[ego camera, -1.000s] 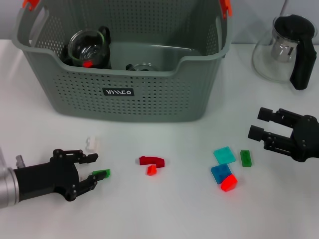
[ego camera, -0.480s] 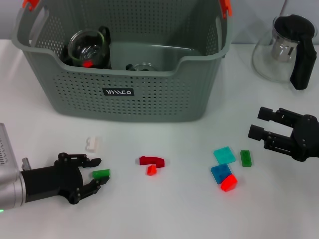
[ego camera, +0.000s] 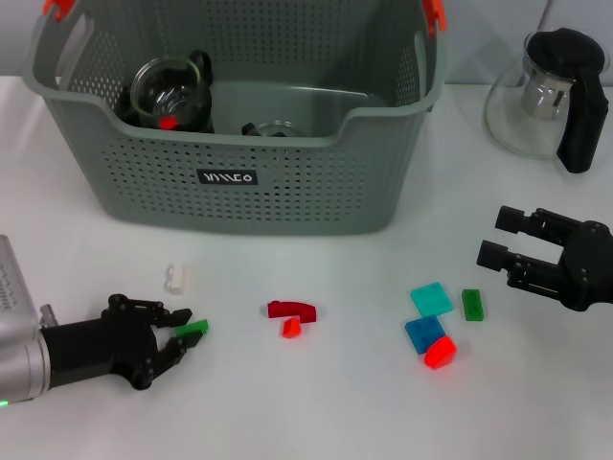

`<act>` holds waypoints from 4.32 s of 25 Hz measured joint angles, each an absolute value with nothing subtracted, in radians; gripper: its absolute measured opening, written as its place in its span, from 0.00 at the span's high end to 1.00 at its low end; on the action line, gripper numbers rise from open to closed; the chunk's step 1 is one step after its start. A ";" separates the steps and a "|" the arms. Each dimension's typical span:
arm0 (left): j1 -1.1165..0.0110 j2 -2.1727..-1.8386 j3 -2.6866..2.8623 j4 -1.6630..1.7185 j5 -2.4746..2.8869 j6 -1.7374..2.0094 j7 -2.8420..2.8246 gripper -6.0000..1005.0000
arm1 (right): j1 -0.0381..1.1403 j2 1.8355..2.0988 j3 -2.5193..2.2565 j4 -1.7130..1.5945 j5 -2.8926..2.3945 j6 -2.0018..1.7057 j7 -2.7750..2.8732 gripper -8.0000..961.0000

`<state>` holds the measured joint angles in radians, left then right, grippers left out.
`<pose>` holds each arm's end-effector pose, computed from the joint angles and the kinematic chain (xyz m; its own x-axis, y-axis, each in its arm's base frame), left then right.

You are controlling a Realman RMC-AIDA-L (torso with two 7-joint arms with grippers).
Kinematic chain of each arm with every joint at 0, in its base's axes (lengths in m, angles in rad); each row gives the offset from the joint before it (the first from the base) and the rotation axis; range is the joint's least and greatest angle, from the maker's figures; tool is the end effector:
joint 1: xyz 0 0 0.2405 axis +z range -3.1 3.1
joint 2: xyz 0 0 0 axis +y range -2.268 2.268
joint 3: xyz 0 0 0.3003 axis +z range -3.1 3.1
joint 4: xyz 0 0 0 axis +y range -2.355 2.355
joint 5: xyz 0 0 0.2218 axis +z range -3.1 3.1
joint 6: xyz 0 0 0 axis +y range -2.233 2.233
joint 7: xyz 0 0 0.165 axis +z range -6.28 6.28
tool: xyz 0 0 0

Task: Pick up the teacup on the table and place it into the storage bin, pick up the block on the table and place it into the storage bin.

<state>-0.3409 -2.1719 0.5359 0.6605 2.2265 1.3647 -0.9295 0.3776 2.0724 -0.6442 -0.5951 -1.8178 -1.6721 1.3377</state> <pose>-0.3883 0.2974 -0.0755 0.9304 0.2493 0.2685 0.3450 -0.8430 -0.4128 0.3230 0.3178 -0.0229 0.6207 -0.3635 -0.6947 -0.5727 -0.8153 -0.0850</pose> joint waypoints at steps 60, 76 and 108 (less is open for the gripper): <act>-0.758 -2.059 0.828 1.190 2.585 1.250 -2.140 0.82 | 0.379 2.071 -0.646 -0.597 -1.818 -1.694 1.337 0.21; -0.525 -2.060 0.504 1.133 1.654 1.669 -1.814 0.42 | 0.383 2.071 -0.646 -0.595 -1.817 -1.688 1.336 0.21; -0.273 -2.165 0.390 0.792 2.273 1.576 -0.967 0.42 | 0.384 2.074 -0.646 -0.594 -1.818 -1.674 1.338 0.21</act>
<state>-0.2732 -2.1649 0.3899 0.7925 2.2735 1.5763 -0.9666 0.3842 2.0739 -0.6457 -0.5938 -1.8178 -1.6736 1.3377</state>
